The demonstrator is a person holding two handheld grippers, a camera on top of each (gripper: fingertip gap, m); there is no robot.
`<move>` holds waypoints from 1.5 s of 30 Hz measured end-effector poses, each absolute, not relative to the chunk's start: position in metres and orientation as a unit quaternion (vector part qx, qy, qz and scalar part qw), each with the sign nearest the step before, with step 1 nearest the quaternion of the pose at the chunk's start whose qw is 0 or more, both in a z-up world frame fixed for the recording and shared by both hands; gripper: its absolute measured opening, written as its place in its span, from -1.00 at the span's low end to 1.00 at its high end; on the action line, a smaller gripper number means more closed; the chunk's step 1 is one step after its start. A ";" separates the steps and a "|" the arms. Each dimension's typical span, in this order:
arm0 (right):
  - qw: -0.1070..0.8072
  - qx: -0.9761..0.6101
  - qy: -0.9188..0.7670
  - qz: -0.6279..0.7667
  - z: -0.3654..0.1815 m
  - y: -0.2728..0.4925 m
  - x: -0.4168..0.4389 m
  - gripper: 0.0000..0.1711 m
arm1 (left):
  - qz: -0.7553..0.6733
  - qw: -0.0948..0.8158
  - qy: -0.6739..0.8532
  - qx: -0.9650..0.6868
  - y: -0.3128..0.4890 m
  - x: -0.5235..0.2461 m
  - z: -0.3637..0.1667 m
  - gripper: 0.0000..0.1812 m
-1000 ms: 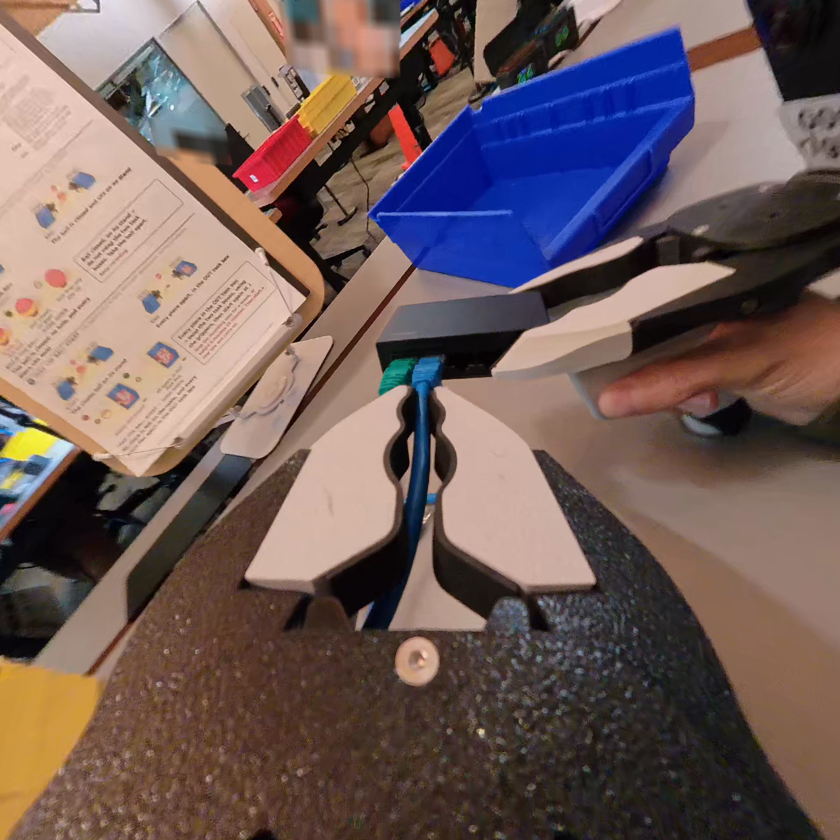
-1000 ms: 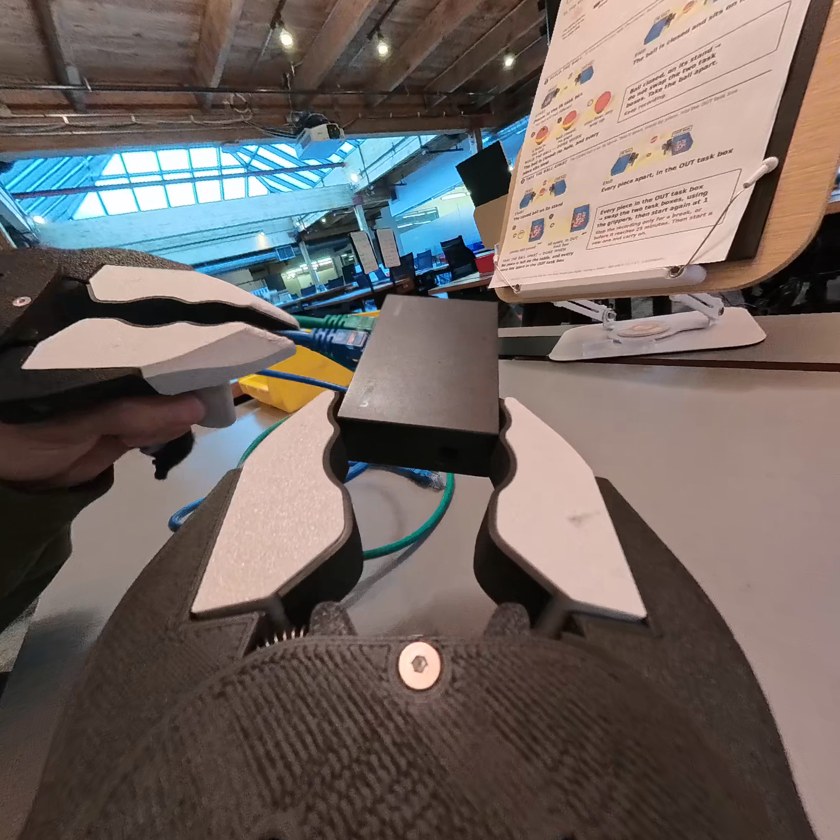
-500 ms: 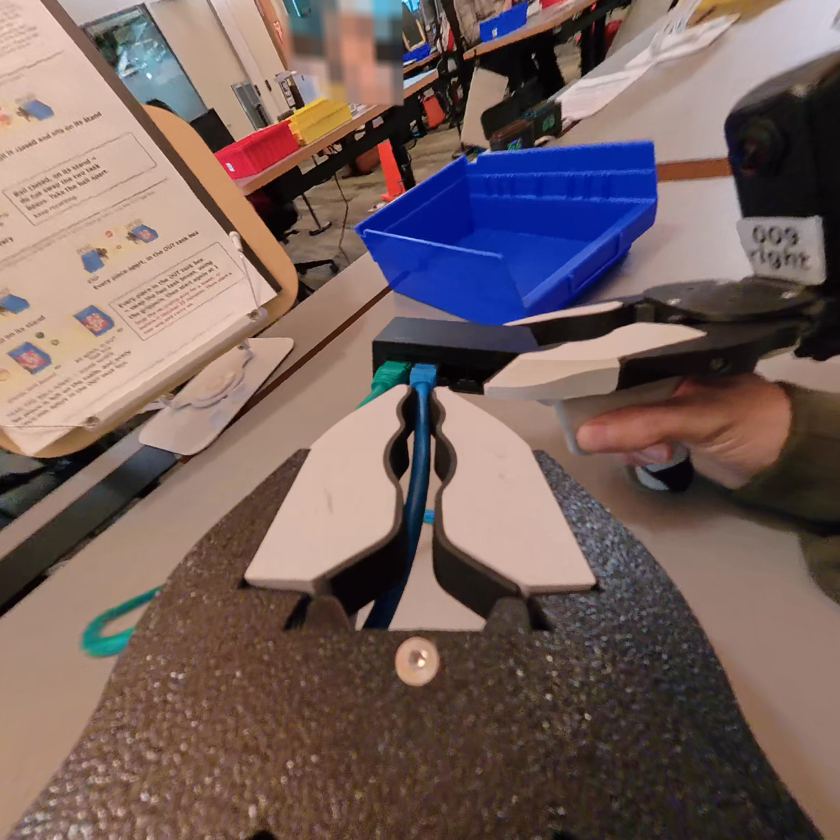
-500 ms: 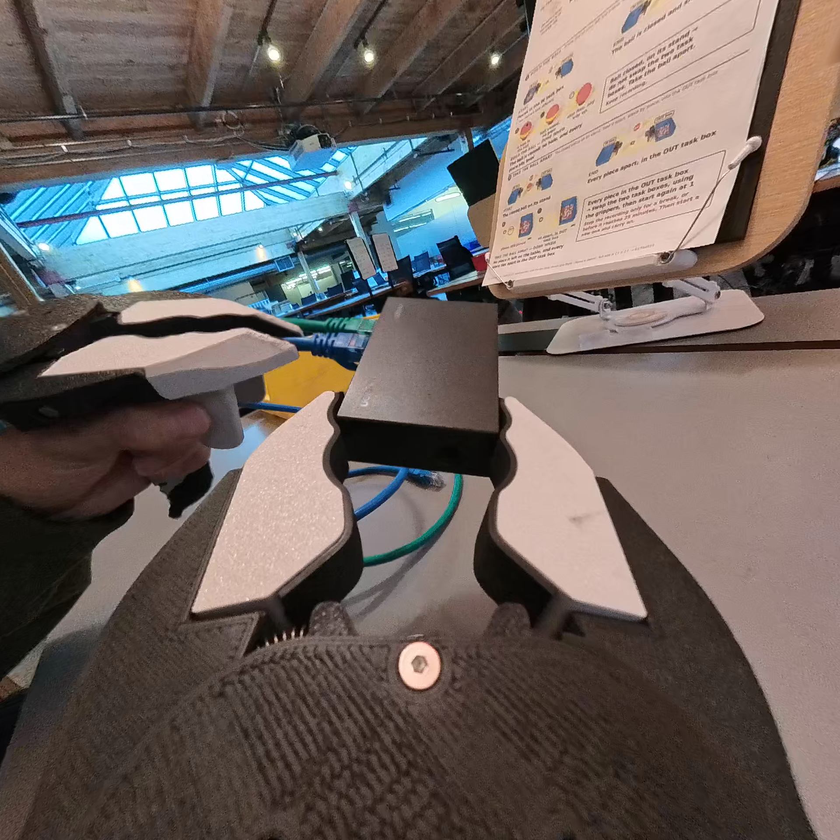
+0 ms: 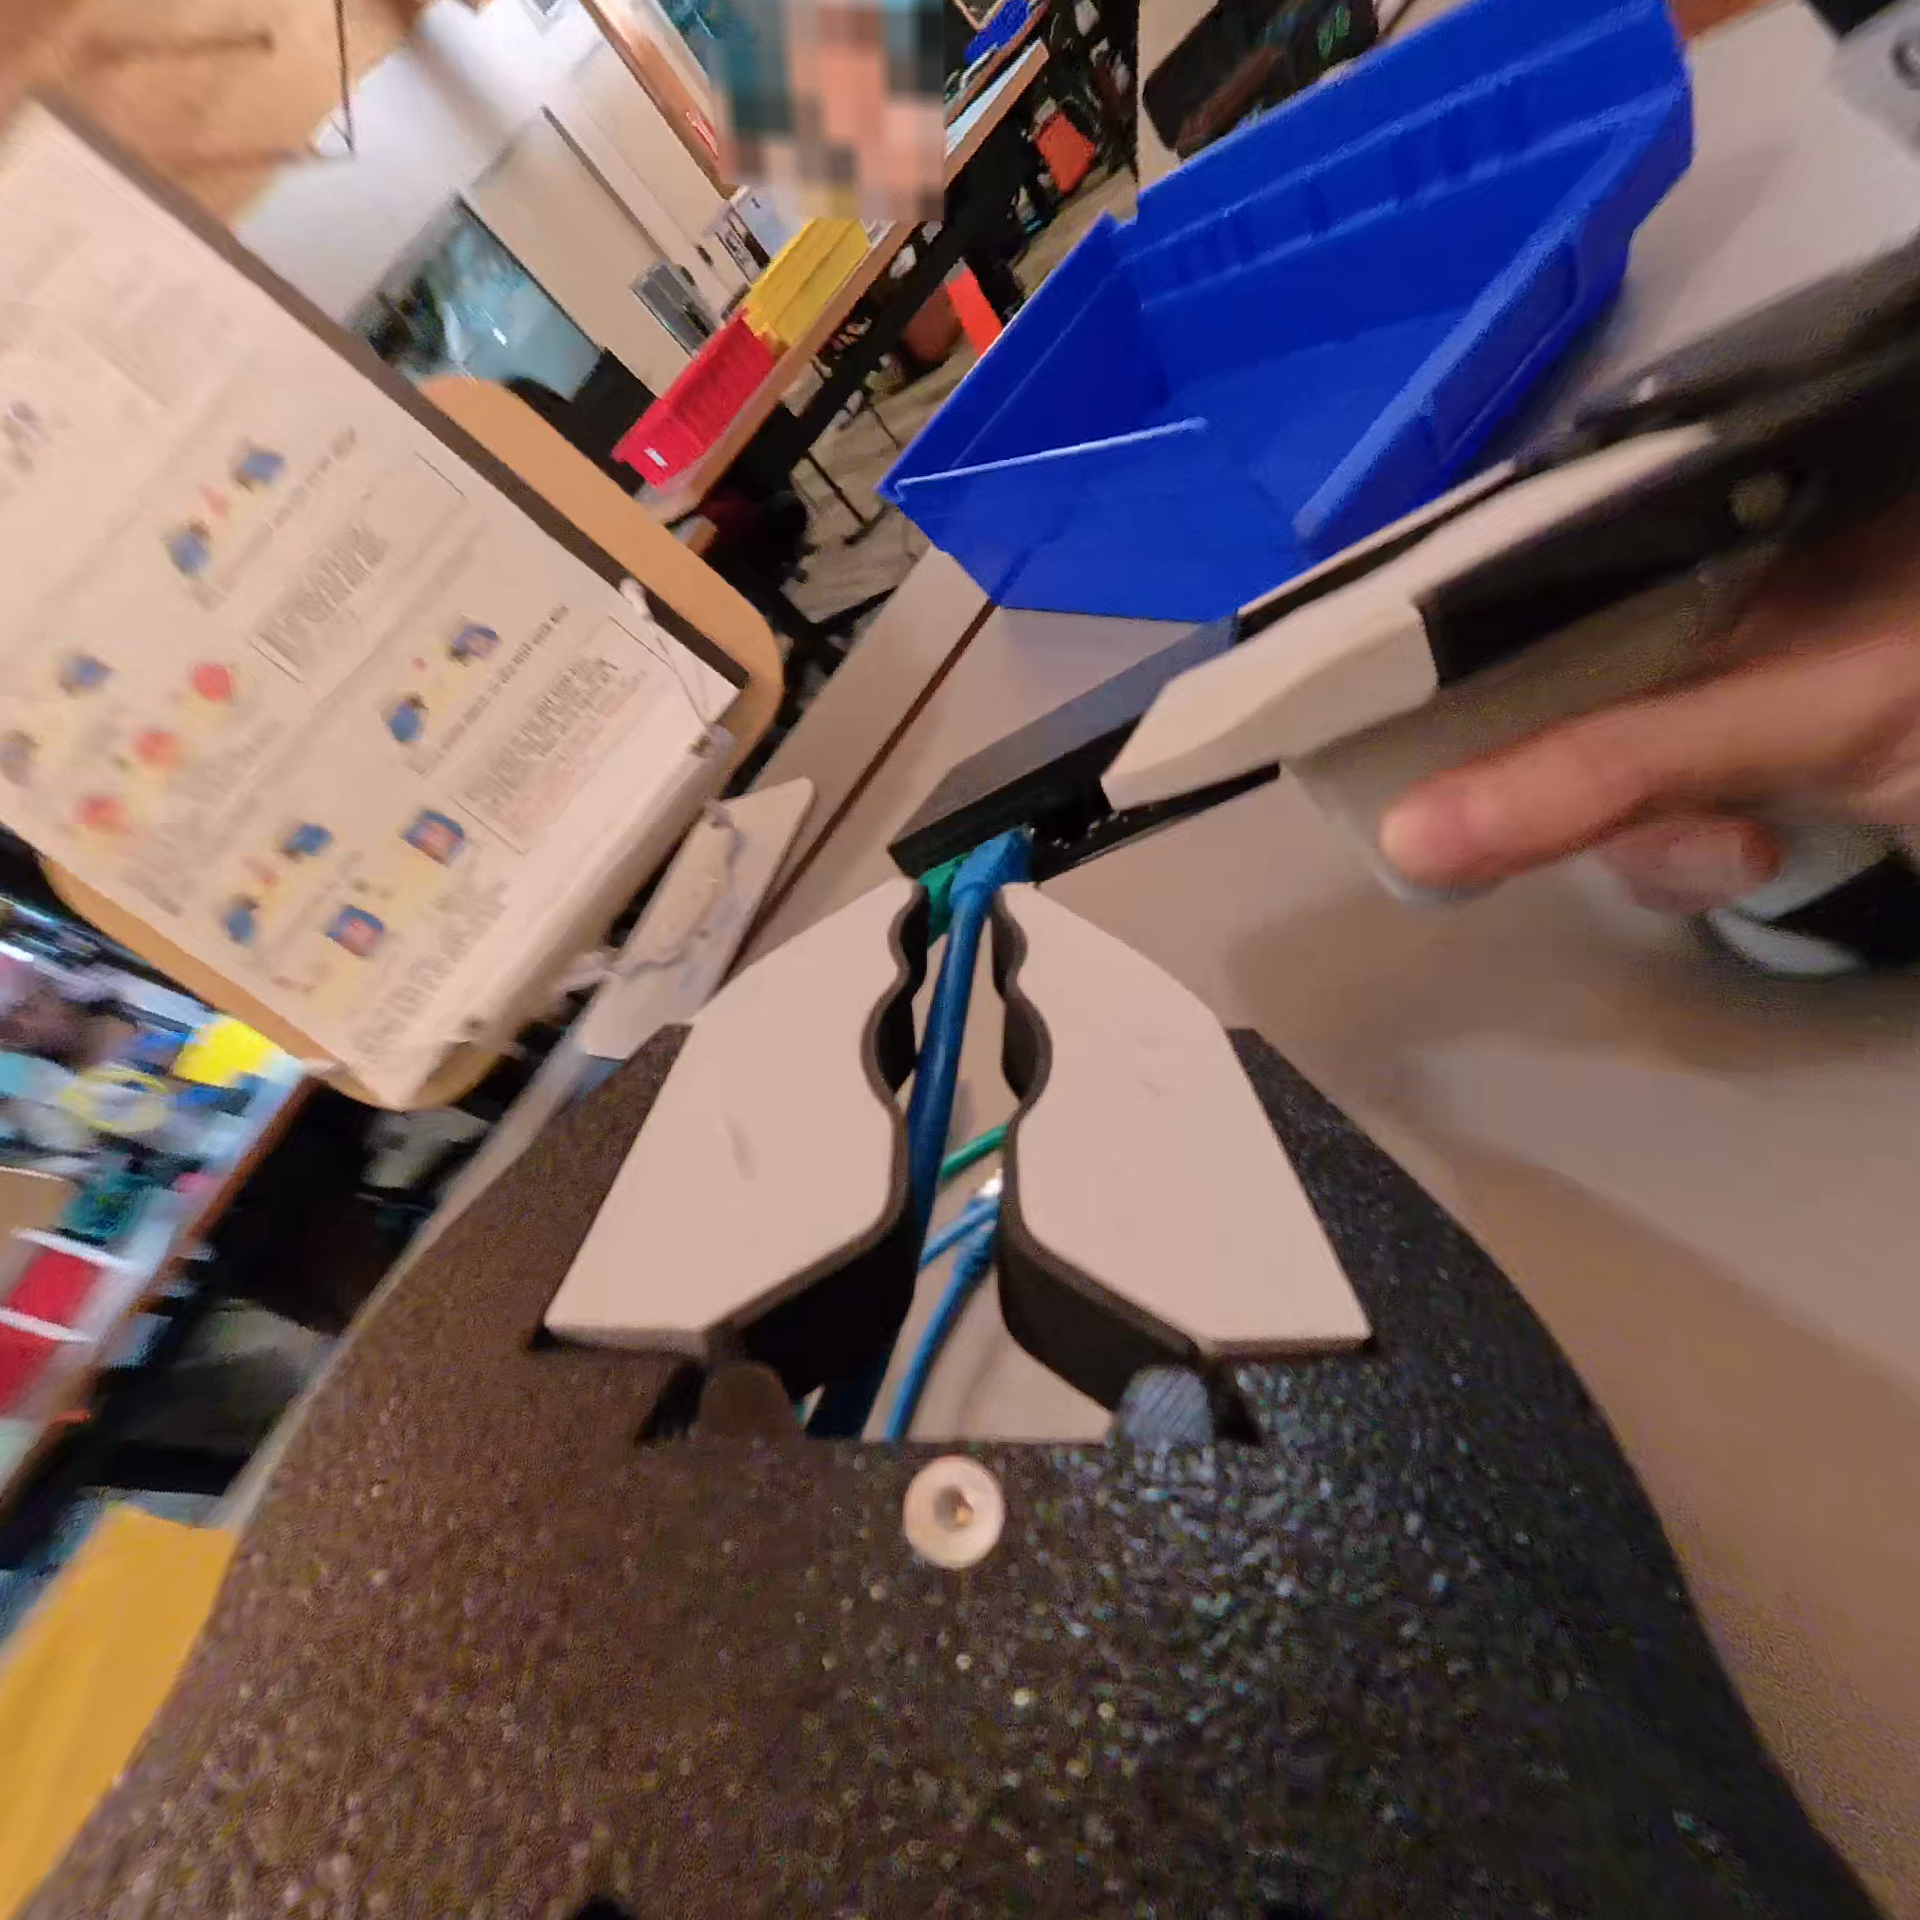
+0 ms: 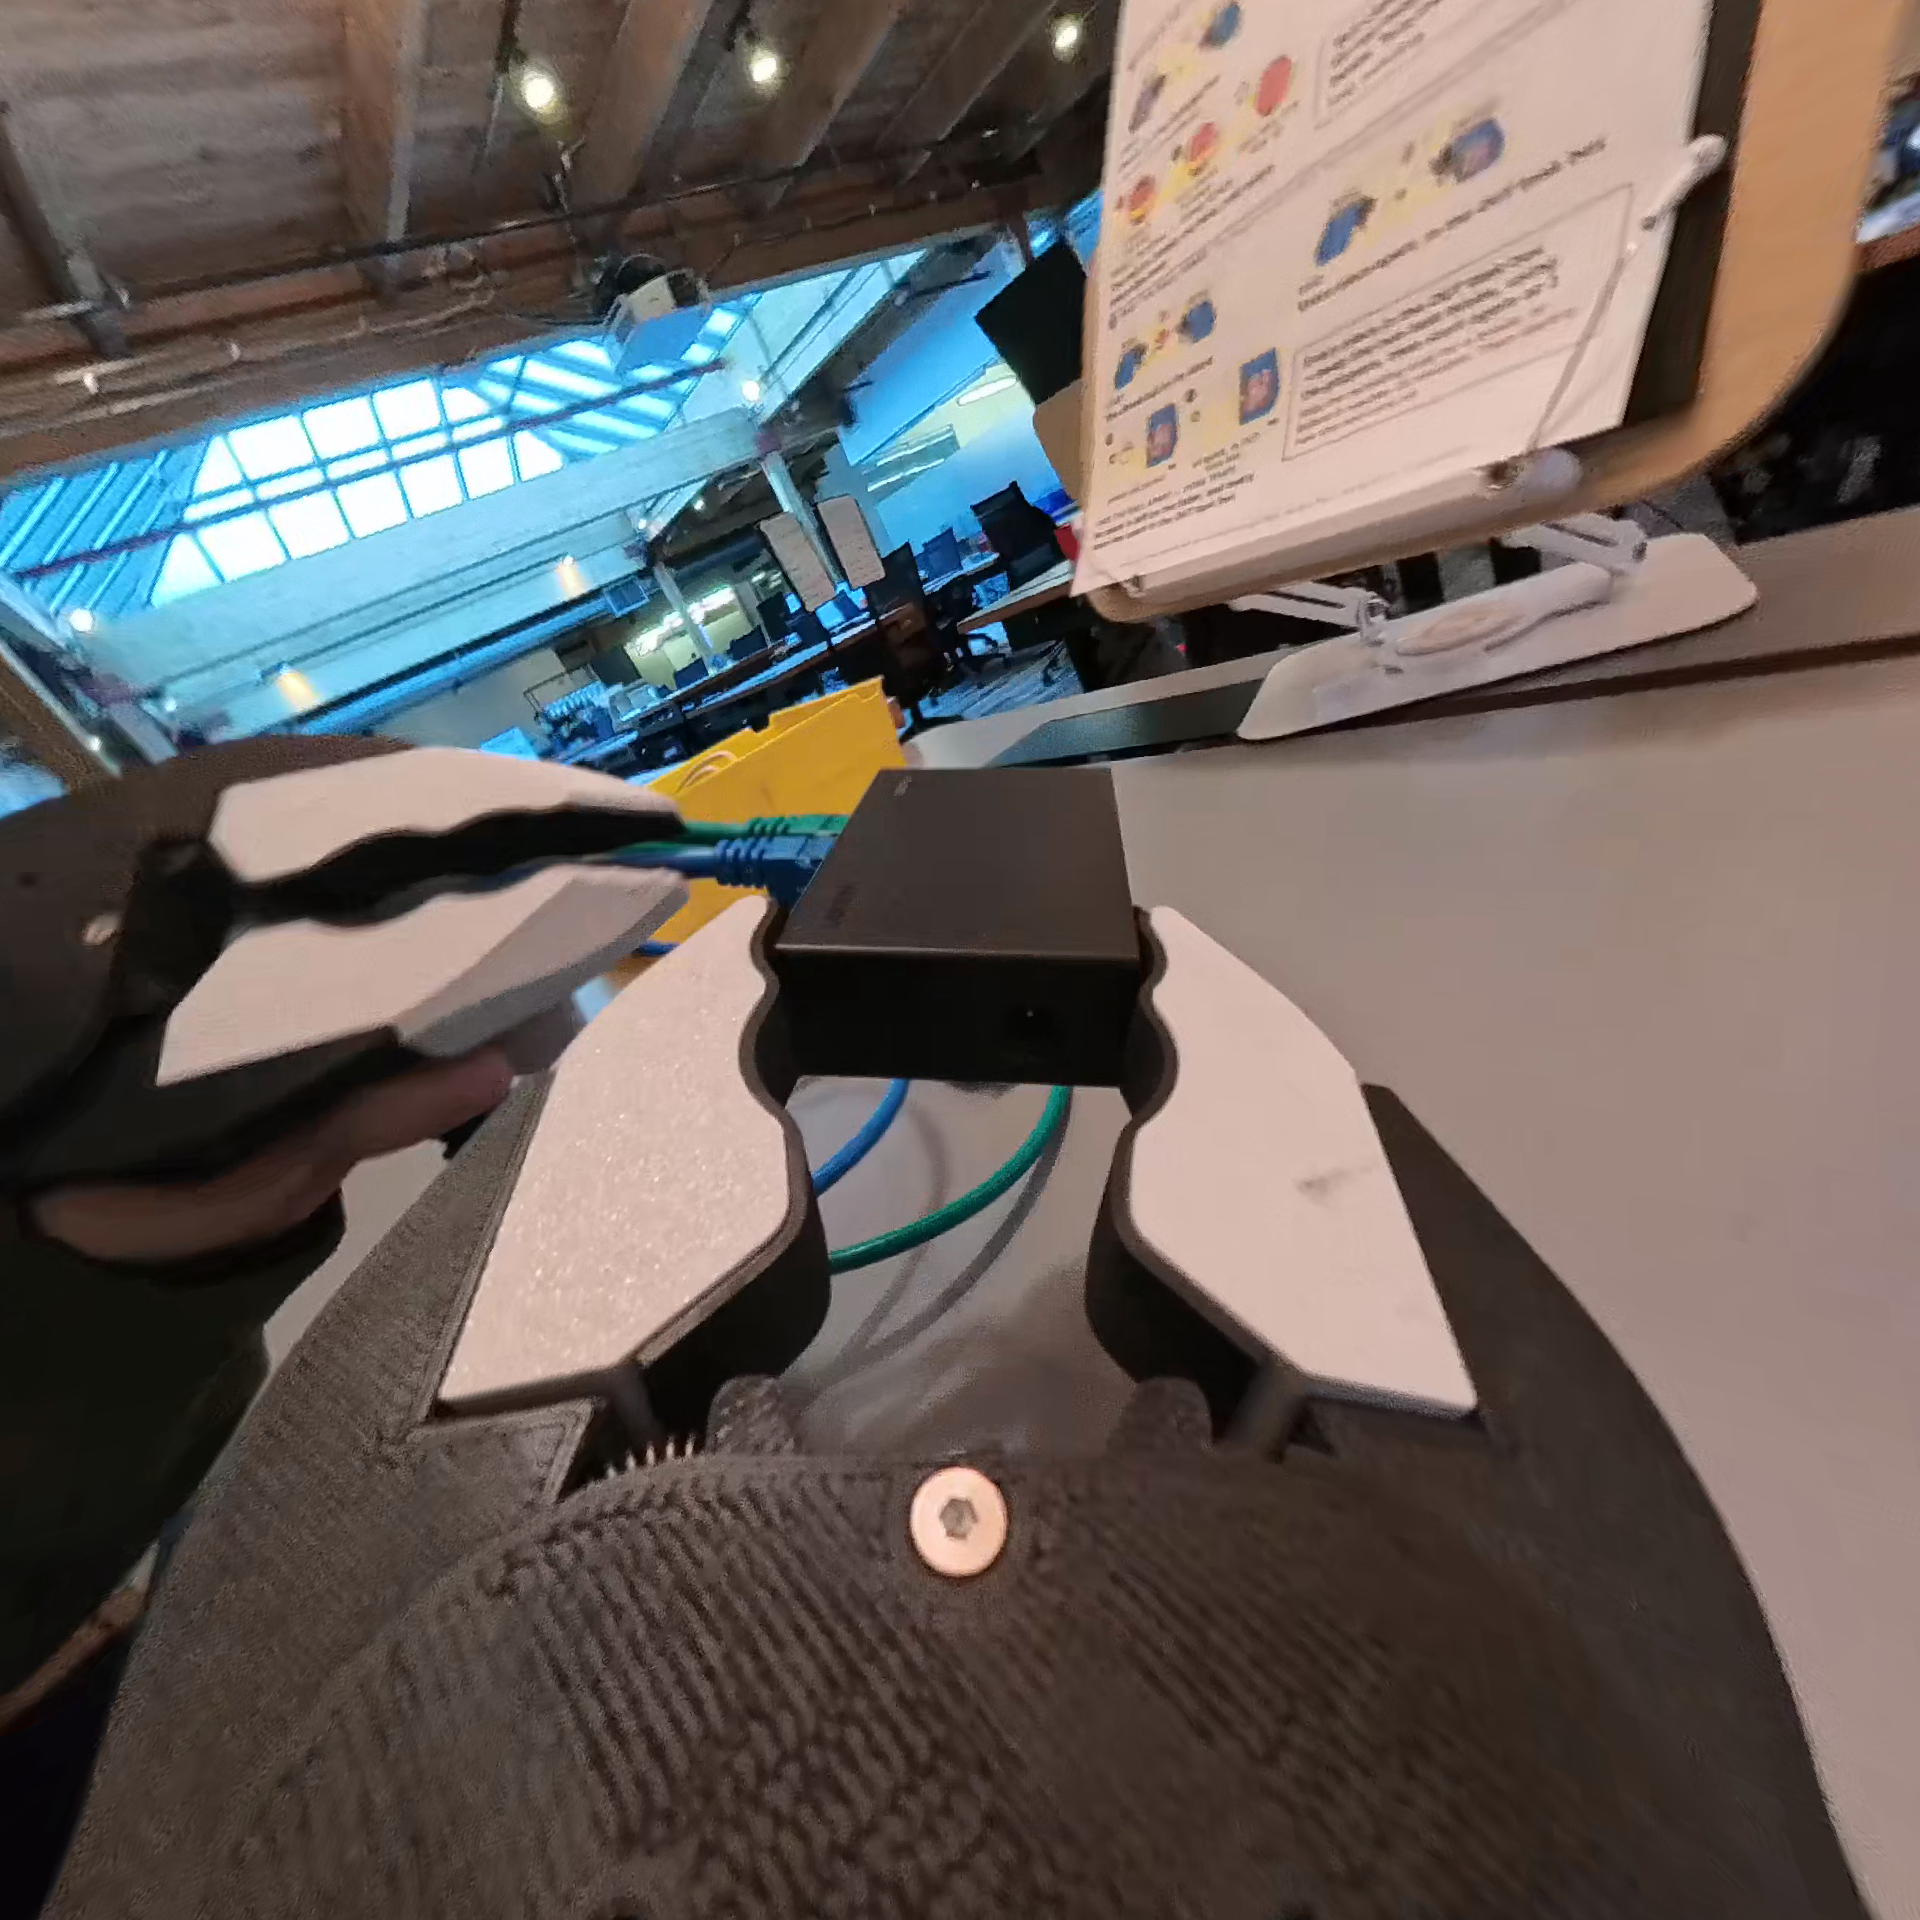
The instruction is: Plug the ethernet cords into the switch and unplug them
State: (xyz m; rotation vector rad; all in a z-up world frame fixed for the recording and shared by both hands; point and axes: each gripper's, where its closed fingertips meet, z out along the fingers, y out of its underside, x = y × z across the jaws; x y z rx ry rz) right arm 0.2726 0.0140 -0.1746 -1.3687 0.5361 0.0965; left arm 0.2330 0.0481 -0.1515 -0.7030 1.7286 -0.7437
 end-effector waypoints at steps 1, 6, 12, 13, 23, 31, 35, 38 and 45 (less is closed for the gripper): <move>0.742 -0.617 0.258 0.047 -0.175 0.011 0.277 -0.27 | -0.287 0.557 0.731 -0.271 0.048 0.232 -0.151 -0.83; 0.751 -0.601 0.268 0.057 -0.174 0.007 0.280 -0.27 | -0.118 0.642 0.747 -0.126 0.052 0.216 -0.136 -0.84; 0.744 -0.616 0.254 0.042 -0.174 0.011 0.276 -0.27 | -0.055 0.611 0.790 0.002 0.045 0.208 -0.139 -0.67; 0.742 -0.619 0.253 0.039 -0.175 0.012 0.275 -0.27 | -0.064 0.583 0.810 0.015 0.042 0.206 -0.146 -0.57; 0.741 -0.634 0.215 0.050 -0.173 0.019 0.264 -0.27 | -0.045 0.541 0.839 0.032 0.047 0.230 -0.161 -0.77; 0.752 -0.623 0.201 0.075 -0.169 0.017 0.260 -0.27 | -0.087 0.560 0.824 0.021 0.043 0.231 -0.159 -0.91; 0.751 -0.626 0.194 0.077 -0.169 0.018 0.258 -0.27 | -0.083 0.560 0.823 0.039 0.043 0.229 -0.158 -0.91; 0.746 -0.634 0.190 0.070 -0.170 0.020 0.257 -0.27 | -0.064 0.561 0.823 0.062 0.046 0.227 -0.160 -0.91; 0.748 -0.632 0.188 0.084 -0.170 0.020 0.256 -0.27 | -0.074 0.562 0.822 0.056 0.048 0.224 -0.160 -0.91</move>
